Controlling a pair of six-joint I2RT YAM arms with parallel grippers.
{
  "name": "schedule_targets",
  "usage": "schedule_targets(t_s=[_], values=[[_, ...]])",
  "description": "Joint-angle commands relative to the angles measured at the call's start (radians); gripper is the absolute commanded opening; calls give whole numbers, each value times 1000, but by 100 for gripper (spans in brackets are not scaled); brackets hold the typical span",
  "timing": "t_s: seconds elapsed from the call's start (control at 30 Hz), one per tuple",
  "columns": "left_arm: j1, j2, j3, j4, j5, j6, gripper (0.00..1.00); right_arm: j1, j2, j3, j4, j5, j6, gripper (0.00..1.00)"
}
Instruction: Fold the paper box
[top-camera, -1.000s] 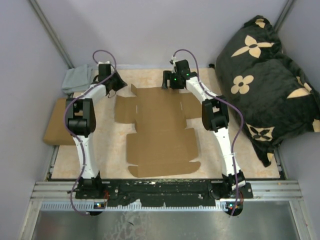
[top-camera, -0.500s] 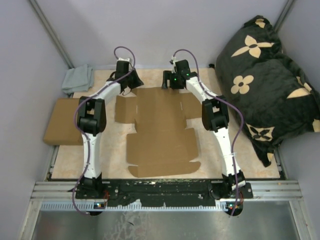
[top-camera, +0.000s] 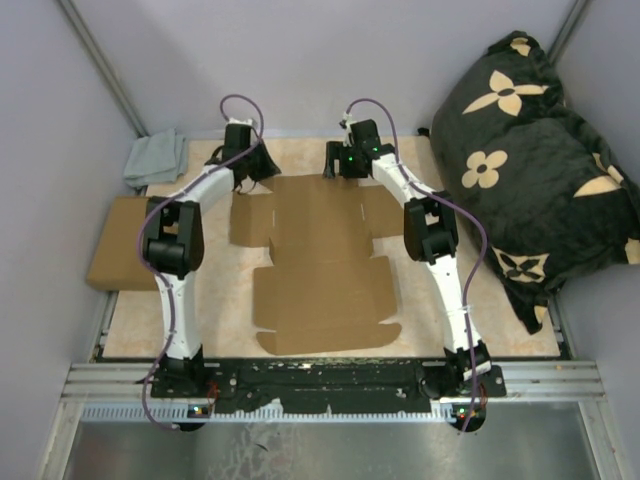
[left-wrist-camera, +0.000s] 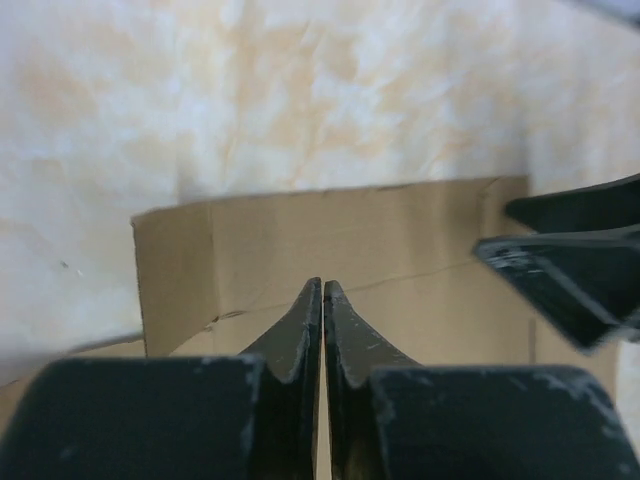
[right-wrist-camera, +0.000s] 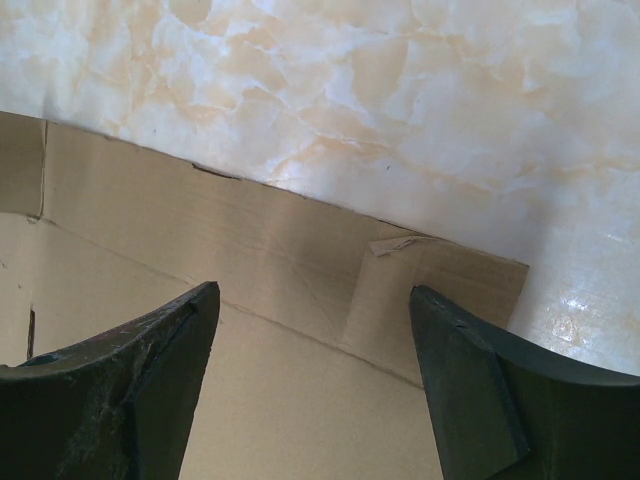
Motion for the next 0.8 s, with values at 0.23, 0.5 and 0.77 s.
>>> schedule_targets(t_s=[0.23,0.5,0.77], values=[[152,-102,6,-42,-85,17,7,10,16,-6,-55,-15,7,78],[136,-37,7,-52,-48,23,6,10,19,-6,-55,-17,6,78],[62,19,61,-49,-31,33,6,10,22,-4,-55,-17,7,78]])
